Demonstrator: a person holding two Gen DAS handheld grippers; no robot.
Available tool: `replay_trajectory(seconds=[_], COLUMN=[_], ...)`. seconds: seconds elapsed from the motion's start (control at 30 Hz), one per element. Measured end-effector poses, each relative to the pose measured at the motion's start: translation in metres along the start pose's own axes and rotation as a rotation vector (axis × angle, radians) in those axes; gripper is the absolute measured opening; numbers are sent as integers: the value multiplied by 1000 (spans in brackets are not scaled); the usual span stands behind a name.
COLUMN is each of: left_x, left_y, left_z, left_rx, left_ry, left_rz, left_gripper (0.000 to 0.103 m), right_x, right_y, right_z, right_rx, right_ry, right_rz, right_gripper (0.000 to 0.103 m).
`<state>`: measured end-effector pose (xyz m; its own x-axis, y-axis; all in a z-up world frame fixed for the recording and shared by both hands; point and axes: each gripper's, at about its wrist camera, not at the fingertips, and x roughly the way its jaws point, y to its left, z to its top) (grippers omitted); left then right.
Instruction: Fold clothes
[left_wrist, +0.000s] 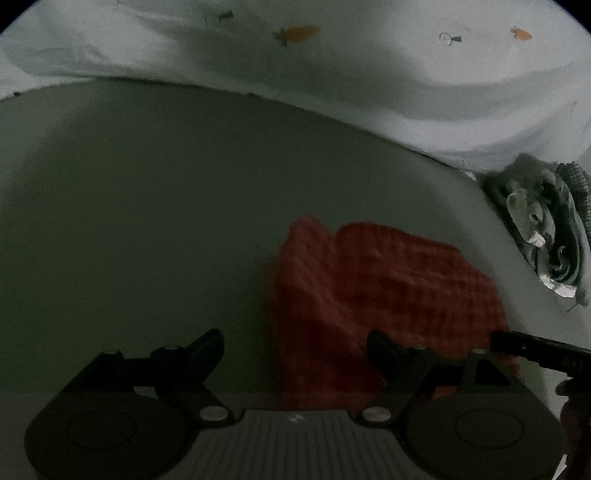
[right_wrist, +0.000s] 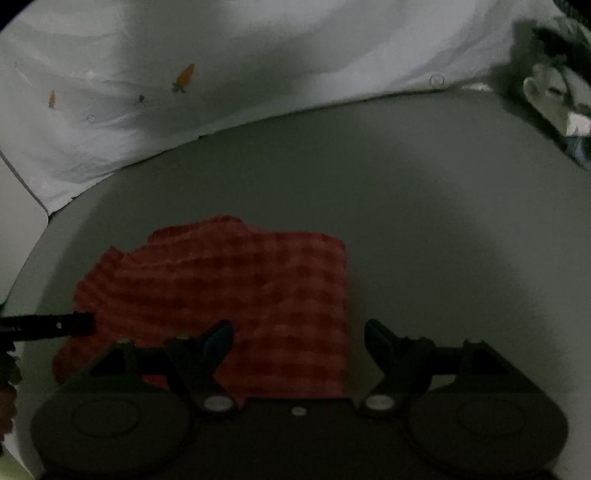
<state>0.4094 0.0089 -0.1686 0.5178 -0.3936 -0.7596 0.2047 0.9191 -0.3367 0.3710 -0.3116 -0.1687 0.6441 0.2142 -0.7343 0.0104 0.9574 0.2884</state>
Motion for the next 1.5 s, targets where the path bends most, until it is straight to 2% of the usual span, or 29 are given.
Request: replay_trajectory(seconds=[0.1,0.27,0.43,0.5,0.53,0.6,0.63,0.67,0.7,0.73,0.77,0.83,0.93,1.03,1.2,1.33,1.5], left_x=[10,24,39,42,41,39,38,38,39,41,42,41,34,19,5,-3,-5], left_y=[-5,-18,-28,-30,-29,-26,-25,-24,-24,-24,-27,-33,-43,-63,-123,-193,-294], left_z=[3,7,14,15,13,9,8,7,6,5,5,7,12,21,57,90,126], left_rx=[-10,52,69,57,44,7,-17,-41,-70,-91,-100,-89,-86,-57,44,167,296], left_ry=[0,-26,-11,-4,-6,-4,4,12,32,42,46,50,43,13,-26,-73,-131], left_rz=[-30,-31,-60,-78,-90,-121,-143,-165,-193,-210,-218,-231,-267,-313,-429,-514,-644], left_gripper=[87,88,87,86,84,64,60,51,38,32,24,16,11,9,9,9,9], right_x=[10,23,34,37,38,39,40,41,44,49,52,55,51,36,-15,-59,-121], right_y=[0,13,29,31,30,25,22,18,12,6,1,-7,-21,-42,-83,-117,-175], right_z=[2,5,10,12,13,13,13,12,11,9,4,-3,-12,-24,-27,-7,28], right_rx=[12,7,-10,17,44,119,169,219,283,365,433,539,698,913,1140,1209,1221], right_ry=[8,-4,5,11,15,22,25,28,54,83,94,106,101,56,-98,-247,-452], right_rz=[23,54,105,145,169,208,223,237,283,339,374,429,506,604,742,823,884], right_gripper=[79,80,83,81,76,68,60,46,38,28,22,13,9,8,8,8,8])
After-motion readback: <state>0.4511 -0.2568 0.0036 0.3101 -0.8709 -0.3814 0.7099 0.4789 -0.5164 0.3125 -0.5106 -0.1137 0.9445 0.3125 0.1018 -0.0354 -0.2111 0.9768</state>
